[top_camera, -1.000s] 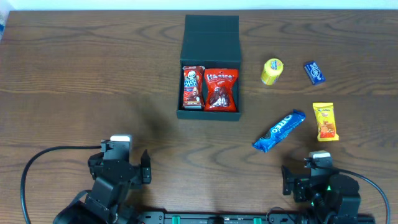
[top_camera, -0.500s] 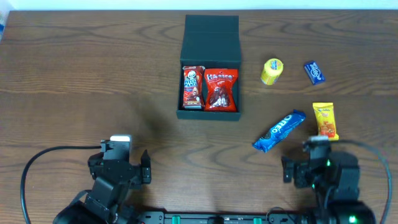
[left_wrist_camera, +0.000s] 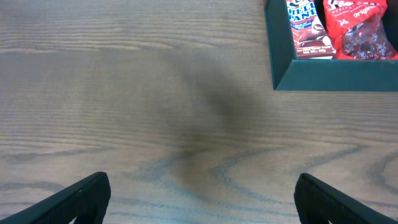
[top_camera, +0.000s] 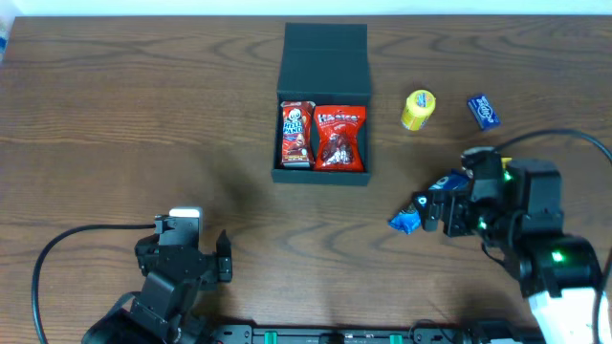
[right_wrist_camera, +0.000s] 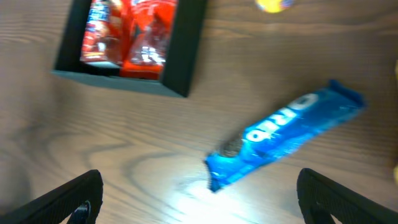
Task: Pack container
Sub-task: 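Reach the right gripper to the blue Oreo pack and grasp it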
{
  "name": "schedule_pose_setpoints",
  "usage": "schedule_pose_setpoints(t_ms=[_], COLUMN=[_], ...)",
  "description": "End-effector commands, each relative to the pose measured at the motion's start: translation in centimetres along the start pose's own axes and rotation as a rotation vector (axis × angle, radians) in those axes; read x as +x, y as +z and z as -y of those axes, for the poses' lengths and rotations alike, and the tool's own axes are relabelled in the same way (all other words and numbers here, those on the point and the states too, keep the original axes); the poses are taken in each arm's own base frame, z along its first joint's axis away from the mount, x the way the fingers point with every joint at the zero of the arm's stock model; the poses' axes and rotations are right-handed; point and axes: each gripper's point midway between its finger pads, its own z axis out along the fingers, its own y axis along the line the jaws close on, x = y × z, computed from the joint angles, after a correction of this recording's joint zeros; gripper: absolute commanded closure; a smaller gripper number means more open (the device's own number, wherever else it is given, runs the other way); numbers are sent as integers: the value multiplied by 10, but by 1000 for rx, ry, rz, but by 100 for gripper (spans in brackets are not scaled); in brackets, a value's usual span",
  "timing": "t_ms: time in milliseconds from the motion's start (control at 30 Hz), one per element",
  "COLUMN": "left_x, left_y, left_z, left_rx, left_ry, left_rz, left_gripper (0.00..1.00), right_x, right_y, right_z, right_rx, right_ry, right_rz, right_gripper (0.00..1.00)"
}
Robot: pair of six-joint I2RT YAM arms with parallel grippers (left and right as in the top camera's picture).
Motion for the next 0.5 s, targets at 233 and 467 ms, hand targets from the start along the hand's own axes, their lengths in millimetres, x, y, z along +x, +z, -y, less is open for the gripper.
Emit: schedule_pose_setpoints(t_ms=[233, 467], left_x=[2, 2], left_y=[1, 1], left_z=[-4, -4], left_rx=[-23, -23], left_ry=[15, 15], left_rz=[1, 1], left_gripper=[5, 5], right_x=[-7, -6], right_y=[22, 30], right_z=[-11, -1], right_rx=[-67, -10], right_ry=[87, 314], right_rz=[-80, -103], right_gripper=[1, 1])
